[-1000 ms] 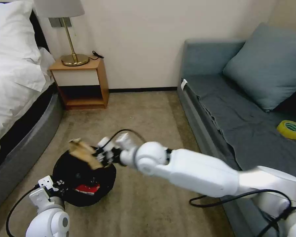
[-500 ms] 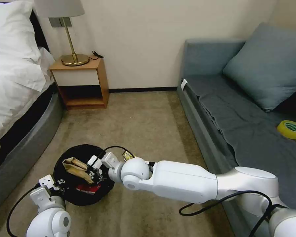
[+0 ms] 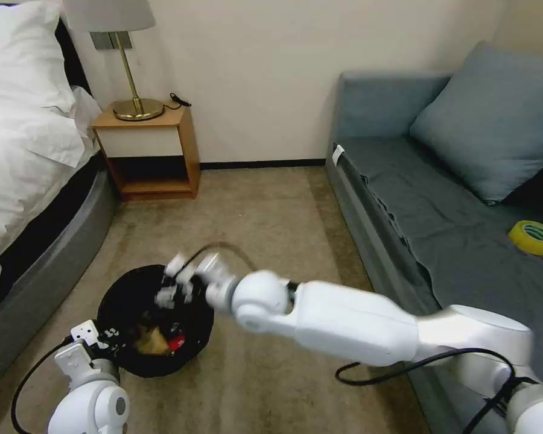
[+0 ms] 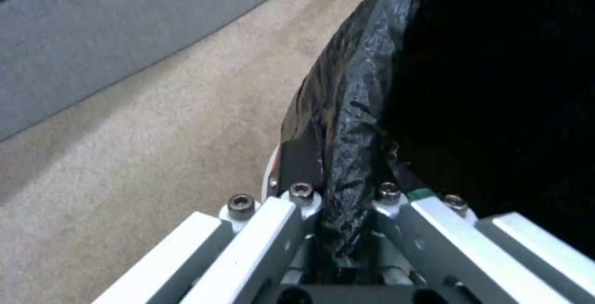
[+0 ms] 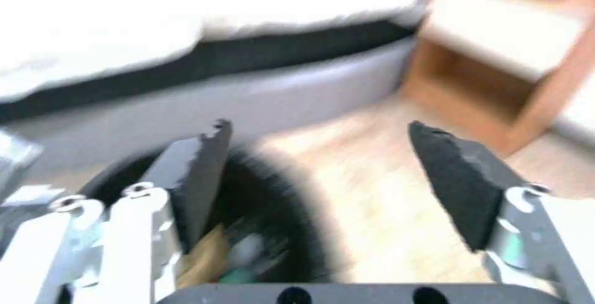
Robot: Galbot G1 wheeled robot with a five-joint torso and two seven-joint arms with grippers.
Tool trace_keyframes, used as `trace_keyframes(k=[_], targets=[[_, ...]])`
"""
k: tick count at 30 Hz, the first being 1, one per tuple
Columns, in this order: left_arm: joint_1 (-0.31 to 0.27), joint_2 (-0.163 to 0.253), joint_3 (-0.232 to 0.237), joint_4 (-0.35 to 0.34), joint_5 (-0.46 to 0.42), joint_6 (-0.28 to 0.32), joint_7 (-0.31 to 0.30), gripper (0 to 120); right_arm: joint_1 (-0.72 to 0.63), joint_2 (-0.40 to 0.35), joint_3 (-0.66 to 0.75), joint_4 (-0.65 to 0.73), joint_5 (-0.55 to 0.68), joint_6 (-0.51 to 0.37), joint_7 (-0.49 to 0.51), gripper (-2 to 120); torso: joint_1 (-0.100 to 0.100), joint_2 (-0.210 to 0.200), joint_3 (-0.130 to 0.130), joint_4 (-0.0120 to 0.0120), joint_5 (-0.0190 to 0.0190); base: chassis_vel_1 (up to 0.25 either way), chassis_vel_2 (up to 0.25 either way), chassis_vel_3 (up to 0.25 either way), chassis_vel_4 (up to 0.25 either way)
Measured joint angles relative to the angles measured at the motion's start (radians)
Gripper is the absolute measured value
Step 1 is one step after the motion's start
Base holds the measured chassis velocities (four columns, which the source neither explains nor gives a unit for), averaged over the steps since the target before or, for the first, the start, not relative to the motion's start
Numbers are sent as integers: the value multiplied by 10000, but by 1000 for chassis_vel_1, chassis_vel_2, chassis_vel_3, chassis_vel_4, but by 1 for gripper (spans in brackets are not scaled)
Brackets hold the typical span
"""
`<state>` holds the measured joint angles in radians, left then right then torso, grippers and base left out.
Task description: Pick up the trash bin, then pick up the garbage on the floor and place it into the trash bin.
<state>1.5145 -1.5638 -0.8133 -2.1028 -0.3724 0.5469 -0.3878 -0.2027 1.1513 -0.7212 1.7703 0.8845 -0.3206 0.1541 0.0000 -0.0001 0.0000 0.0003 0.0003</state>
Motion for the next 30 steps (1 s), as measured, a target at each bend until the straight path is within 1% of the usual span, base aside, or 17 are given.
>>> trace_keyframes(k=[1,2,5,6,8,11,12,13,14,16,17,19,20,22,25,27,30], targets=[[17,34,-2,0,-19,-13,12,2,-95,-494,479,247,-198,269,-177,83,0,0,0,-2,0,0,0,0,0],[17,34,-2,0,-19,-13,12,2,-95,-494,479,247,-198,269,-177,83,0,0,0,-2,0,0,0,0,0],[129,186,-31,-3,-267,-79,94,2,-1200,-2016,2591,1176,-887,1171,-634,97,0,0,-1,-6,2,0,0,0,0],[129,186,-31,-3,-267,-79,94,2,-1200,-2016,2591,1176,-887,1171,-634,97,0,0,-1,-6,2,0,0,0,0],[205,262,-97,-2,-344,-154,130,2,-2680,-2736,4235,1961,-1541,1803,-658,99,0,0,0,-5,4,0,0,0,0],[246,311,-113,15,-361,-212,173,2,-4986,-3108,6741,3288,-2504,1905,-267,100,0,1,-1,-5,-2,0,0,0,0],[246,311,-113,15,-361,-212,173,2,-4986,-3108,6741,3288,-2504,1905,-267,100,0,1,-1,-5,-2,0,0,0,0],[250,317,-111,21,-365,-217,186,2,-5698,-3105,7290,3630,-2766,1903,-122,100,0,1,-1,-5,1,0,0,0,0],[257,326,-108,21,-366,-219,191,2,-6921,-2983,8252,4145,-3185,1899,97,100,0,0,-1,-9,5,0,0,0,0],[257,326,-108,21,-366,-219,191,2,-6921,-2983,8252,4145,-3185,1899,97,100,0,0,-1,-9,5,0,0,0,0],[262,339,-94,2,-364,-219,193,2,-8341,-2648,9404,4787,-3692,1888,347,100,0,1,-2,-5,-1,0,0,0,0],[285,341,-89,-65,-360,-219,198,2,-9837,-2130,10294,5293,-4256,1862,617,100,0,1,-2,-4,-1,0,0,0,0],[285,341,-89,-65,-360,-219,198,2,-9837,-2130,10294,5293,-4256,1862,617,100,0,1,-2,-4,-1,0,0,0,0],[319,347,-90,-125,-349,-238,197,2,-11184,-1479,10776,5614,-5205,2052,672,100,0,2,-2,-7,-2,0,0,0,0],[331,358,-86,-142,-349,-251,208,2,-11770,-993,10897,5742,-5791,2167,665,100,-1,2,-2,-7,-2,0,0,0,0],[333,386,-88,-155,-345,-278,213,2,-12659,177,10775,5896,-6632,2367,598,100,-1,1,-2,-4,-3,0,0,0,0],[305,397,-90,-159,-349,-290,218,2,-13370,976,10323,5881,-7445,2674,495,100,0,2,-2,-2,-8,0,0,0,0]])
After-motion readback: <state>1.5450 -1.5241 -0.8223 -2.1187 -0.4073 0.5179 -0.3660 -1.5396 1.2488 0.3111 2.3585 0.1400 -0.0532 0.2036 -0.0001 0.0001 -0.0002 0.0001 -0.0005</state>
